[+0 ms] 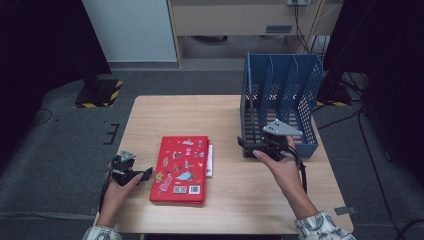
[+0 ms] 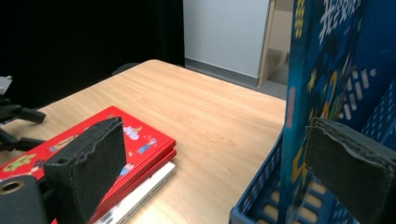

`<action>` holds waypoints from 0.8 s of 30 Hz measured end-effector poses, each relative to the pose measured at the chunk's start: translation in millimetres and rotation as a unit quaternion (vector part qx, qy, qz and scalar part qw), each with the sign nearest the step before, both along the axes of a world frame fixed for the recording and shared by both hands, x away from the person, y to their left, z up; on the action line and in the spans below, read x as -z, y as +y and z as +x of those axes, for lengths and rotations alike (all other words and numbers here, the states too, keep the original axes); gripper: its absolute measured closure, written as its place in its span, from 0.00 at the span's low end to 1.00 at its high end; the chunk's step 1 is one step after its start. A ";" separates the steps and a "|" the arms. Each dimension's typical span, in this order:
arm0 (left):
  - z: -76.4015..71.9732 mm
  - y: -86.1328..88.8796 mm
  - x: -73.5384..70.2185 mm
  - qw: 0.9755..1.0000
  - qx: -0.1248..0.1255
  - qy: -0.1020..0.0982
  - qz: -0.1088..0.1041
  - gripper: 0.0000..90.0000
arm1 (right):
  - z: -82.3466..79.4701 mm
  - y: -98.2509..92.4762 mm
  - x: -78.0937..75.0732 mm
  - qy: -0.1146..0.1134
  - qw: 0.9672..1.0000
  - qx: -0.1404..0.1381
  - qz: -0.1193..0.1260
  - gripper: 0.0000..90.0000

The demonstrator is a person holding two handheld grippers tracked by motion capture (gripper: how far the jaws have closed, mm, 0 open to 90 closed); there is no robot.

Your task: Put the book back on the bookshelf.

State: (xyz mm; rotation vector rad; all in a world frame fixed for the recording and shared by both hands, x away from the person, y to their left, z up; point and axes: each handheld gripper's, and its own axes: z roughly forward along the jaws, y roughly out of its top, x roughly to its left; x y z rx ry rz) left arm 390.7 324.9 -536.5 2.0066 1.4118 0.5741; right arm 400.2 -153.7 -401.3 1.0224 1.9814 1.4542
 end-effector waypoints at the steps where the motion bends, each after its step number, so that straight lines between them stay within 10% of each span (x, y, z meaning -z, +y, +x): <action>1: 0.0 0.1 0.0 1.000 0.000 0.000 0.000 0.00 | -1.9 -0.6 2.2 0.002 1.000 -0.002 0.002 0.07; 24: -0.9 3.2 -1.1 1.000 0.005 0.003 -0.002 0.00 | -31.0 41.2 50.5 0.041 0.994 -0.068 -0.070 0.08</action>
